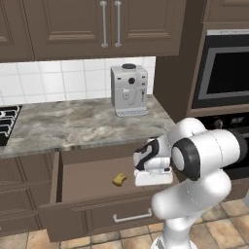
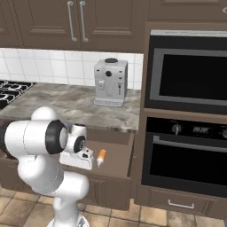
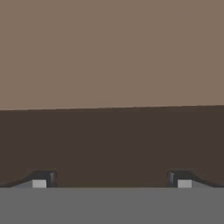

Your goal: Restock the sink supplies by placing the sponge and soap dispenser on the counter and next to the sink. Make sure the soap dispenser is upright.

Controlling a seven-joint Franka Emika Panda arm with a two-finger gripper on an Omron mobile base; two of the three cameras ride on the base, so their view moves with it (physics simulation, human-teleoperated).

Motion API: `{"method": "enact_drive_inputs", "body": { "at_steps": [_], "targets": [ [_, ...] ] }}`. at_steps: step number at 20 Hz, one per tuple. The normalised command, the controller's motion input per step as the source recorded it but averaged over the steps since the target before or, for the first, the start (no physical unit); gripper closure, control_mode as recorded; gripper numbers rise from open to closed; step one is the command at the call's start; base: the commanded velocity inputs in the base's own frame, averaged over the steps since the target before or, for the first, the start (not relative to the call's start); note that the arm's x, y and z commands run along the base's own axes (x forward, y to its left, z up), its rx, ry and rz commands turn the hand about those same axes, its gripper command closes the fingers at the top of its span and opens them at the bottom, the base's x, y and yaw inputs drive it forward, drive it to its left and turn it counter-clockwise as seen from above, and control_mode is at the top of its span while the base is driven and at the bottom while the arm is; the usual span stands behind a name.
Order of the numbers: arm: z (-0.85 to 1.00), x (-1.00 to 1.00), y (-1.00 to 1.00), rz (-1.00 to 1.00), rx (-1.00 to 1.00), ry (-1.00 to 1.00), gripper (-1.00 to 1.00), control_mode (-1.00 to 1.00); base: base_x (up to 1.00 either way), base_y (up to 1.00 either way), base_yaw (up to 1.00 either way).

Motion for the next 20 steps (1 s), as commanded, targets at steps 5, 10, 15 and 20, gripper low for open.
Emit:
{"method": "enact_drive_inputs", "body": {
  "at_steps": [5, 10, 15, 20],
  "targets": [
    [0.48, 0.31, -0.09, -0.03, 0.0, 0.0, -1.0, -1.0, 0.0, 0.0, 0.0],
    [0.05, 0.59, -0.13, -0.02, 0.0, -0.09, -1.0, -1.0, 0.0, 0.0, 0.0],
    [0.0, 0.49, -0.1, -0.02, -0.01, -0.07, -1.0, -1.0, 0.0, 0.0, 0.0],
    [-0.05, 0.3, -0.07, -0.02, -0.04, -0.13, -1.0, -1.0, 0.0, 0.0, 0.0]
  ]
}}
